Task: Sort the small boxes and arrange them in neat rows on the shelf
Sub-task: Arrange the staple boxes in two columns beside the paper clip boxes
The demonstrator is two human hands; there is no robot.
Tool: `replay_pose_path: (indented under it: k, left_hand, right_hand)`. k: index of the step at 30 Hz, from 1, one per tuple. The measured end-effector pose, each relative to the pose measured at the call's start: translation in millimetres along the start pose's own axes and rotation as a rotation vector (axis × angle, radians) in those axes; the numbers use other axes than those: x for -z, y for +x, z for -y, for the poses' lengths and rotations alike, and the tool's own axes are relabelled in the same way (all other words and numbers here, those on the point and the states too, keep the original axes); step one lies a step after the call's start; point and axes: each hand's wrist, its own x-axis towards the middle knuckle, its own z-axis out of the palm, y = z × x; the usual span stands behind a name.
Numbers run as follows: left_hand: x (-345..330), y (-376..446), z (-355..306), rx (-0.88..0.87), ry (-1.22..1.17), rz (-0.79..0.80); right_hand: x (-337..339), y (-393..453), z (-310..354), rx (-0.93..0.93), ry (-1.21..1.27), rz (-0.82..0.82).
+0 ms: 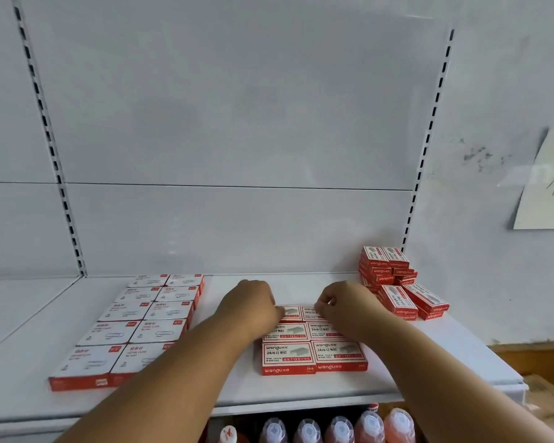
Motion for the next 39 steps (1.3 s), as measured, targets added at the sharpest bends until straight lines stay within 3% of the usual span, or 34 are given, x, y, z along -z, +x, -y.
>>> replay_pose_path:
  k: [16,23,32,39]
  left_hand:
    - [-2,3,-3,-0.049,0.076,0.039]
    - [12,-1,-27,-0.078,0.142,-0.1]
    - [-12,0,-117,-0.26,0.063,0.011]
    - [-38,19,-180,-0.163,0.105,0.029]
  right_hand:
    - [0,-1,-4,0.059,-0.035,0.007]
    - [26,-11,-30,0.047,-0.067,-0.268]
    - [64,-23,-120,-0.04,0.045,-0.376]
    - [71,-9,-167,-0.116,0.03,-0.174]
